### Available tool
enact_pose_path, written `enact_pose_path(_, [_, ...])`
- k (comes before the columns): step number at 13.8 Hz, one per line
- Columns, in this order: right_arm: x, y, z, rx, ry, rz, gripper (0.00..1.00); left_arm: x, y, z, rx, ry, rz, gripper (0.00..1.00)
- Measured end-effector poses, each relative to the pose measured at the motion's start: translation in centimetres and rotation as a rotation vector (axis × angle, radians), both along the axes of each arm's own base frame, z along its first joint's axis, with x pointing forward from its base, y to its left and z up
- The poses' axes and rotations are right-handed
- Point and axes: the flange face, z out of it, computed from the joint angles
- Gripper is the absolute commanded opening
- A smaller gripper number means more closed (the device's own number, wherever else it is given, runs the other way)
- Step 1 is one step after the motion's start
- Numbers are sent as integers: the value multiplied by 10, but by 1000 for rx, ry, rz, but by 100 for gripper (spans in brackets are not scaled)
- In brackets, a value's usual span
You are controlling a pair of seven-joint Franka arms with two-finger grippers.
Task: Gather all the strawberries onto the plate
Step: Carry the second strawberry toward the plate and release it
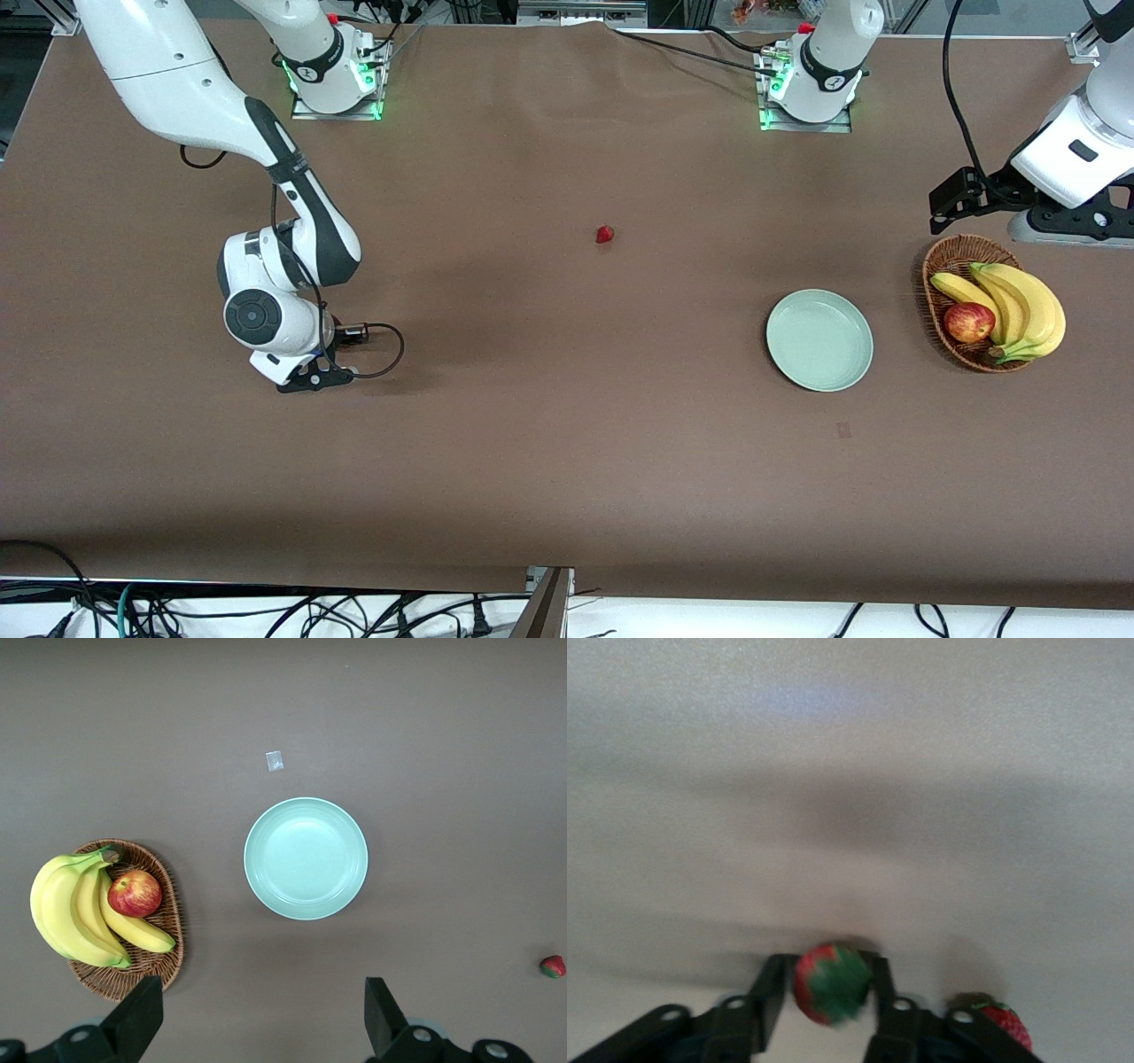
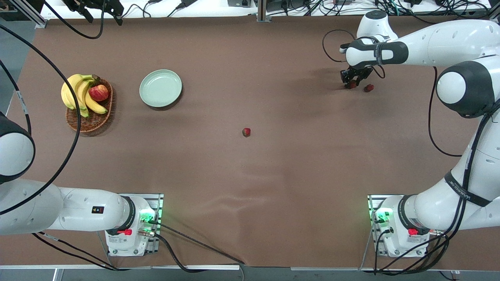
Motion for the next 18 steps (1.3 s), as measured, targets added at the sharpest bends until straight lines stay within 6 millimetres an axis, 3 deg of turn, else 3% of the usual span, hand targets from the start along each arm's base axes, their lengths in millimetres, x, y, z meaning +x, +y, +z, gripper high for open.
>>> enact_pose_path(3, [1,-2,2,-1,-3,-2,5,0,0,0,0,0,0,100])
enact_pose_path(7, [2,-2,5,-1,-9,-2,5,0,0,0,0,0,0,100])
enact_pose_path(10, [5,8,18,12,-34,8,5,0,0,0,0,0,0,100])
enact_pose_path(18, [-27,165,61,86,-97,-140,5,0,-1,0,0,0,-1,100])
